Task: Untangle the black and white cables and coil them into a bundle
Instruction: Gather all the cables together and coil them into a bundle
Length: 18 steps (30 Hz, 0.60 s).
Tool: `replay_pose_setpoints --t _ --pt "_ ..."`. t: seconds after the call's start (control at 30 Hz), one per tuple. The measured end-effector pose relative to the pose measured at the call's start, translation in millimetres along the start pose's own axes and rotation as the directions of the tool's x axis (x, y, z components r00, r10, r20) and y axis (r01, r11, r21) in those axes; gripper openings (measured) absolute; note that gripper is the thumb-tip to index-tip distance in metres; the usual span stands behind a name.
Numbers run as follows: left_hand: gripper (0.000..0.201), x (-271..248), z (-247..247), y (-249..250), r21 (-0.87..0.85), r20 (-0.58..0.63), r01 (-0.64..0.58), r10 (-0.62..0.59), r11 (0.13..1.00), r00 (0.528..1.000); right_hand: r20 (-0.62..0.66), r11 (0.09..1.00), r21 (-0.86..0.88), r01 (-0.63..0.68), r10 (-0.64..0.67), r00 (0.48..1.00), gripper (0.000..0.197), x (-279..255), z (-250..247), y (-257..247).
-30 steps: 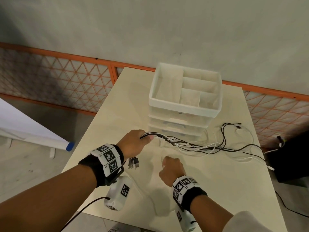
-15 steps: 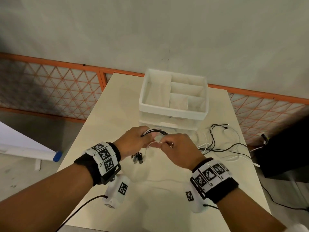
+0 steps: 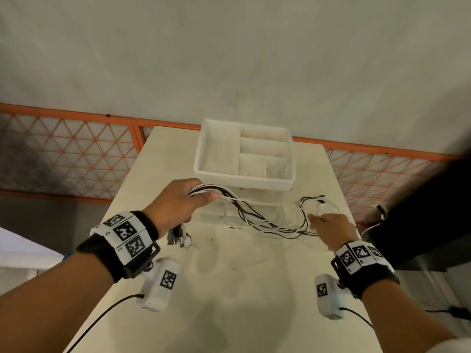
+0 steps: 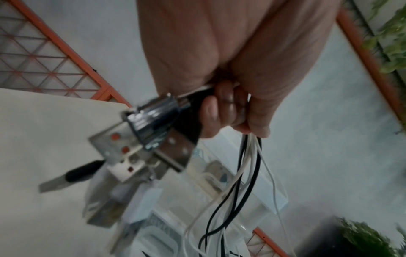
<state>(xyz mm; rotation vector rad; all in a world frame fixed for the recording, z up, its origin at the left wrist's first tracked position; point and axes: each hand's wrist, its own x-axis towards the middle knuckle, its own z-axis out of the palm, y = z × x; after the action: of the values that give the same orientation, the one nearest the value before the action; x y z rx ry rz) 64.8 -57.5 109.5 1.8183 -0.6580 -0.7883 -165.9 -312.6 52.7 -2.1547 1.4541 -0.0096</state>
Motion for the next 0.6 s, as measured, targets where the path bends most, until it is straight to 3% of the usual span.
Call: replay_pose_setpoints --t 0.07,0.13,0.23,0.33,0.43,0.53,0.6 --pt "0.029 1 0 -2 0.094 -0.019 0.023 -0.021 0.995 1.000 -0.123 0.971 0.240 0.005 0.025 0.992 0.033 3 -11 -4" --pt "0.035 1 4 -5 0.192 -0.054 0.062 -0.053 0.979 0.997 -0.221 0.897 0.428 0.113 -0.017 0.975 0.026 -2 -30 -21" --pt "0.041 0 9 -10 0.209 -0.101 0.116 -0.097 0.971 0.990 -0.365 0.823 0.463 0.328 -0.160 0.917 0.020 -8 -59 -46" --pt "0.041 -1 9 -7 0.138 -0.109 0.121 -0.106 0.983 0.988 -0.425 0.800 0.449 0.399 -0.202 0.882 0.019 -5 -69 -52" --pt "0.046 -4 4 -3 0.070 -0.090 0.088 -0.082 0.994 0.993 -0.326 0.854 0.399 0.334 -0.209 0.922 0.013 5 -51 -35" --pt "0.034 -8 -1 -3 0.086 -0.033 0.050 -0.047 0.995 0.998 -0.105 0.947 0.264 0.183 -0.160 0.981 0.007 13 -9 0" --pt "0.027 -10 -1 -6 0.122 0.016 0.029 -0.031 0.992 0.999 0.075 0.983 0.146 0.113 -0.125 0.989 0.020 12 20 19"
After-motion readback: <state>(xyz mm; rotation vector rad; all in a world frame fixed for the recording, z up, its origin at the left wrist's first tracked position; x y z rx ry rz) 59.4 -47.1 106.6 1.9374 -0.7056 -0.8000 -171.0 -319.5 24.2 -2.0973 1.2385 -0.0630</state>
